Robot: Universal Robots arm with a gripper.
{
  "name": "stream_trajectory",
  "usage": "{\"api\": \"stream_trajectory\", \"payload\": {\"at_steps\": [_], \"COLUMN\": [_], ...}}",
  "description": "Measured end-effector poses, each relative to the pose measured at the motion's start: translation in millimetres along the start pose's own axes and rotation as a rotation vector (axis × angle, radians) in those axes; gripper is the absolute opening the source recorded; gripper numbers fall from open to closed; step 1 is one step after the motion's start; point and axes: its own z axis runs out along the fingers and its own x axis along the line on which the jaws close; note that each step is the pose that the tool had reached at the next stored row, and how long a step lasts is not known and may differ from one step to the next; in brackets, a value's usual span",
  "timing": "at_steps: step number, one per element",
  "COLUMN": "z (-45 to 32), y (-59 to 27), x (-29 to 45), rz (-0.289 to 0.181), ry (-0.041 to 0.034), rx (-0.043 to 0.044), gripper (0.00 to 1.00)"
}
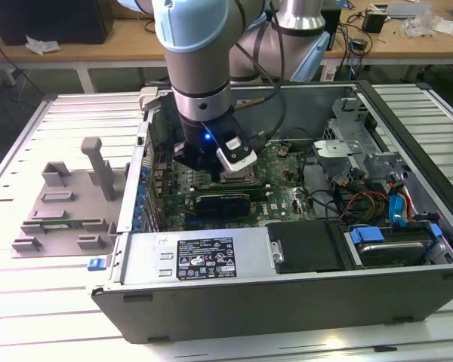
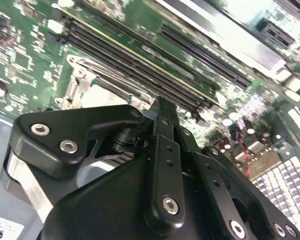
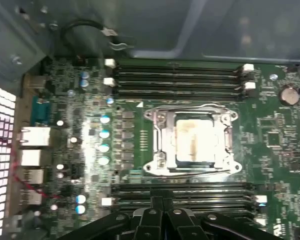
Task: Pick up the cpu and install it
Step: 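Install the second cpu locking lever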
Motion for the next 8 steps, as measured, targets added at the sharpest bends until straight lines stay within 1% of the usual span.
{"api": "stream_trajectory", "payload": {"at_steps": [1, 2, 3, 5, 6, 8], "z": [0.3, 1.3, 2.6, 4.0, 4.8, 5.7], "y": [-0.1, -0.2, 1.6, 7.6, 10.9, 14.8], "x": [-2.8, -11.5, -20.2, -24.2, -25.1, -25.6], "rz": [0.001, 0.004, 0.008, 0.010, 0.010, 0.010], "ry": [0.0000, -0.0003, -0.0008, -0.0009, -0.0011, -0.0011], "rx": [0.0006, 0.0040, 0.0091, 0.0118, 0.0119, 0.0119], "gripper": [0.11, 0.11, 0.11, 0.11, 0.11, 0.11]}}
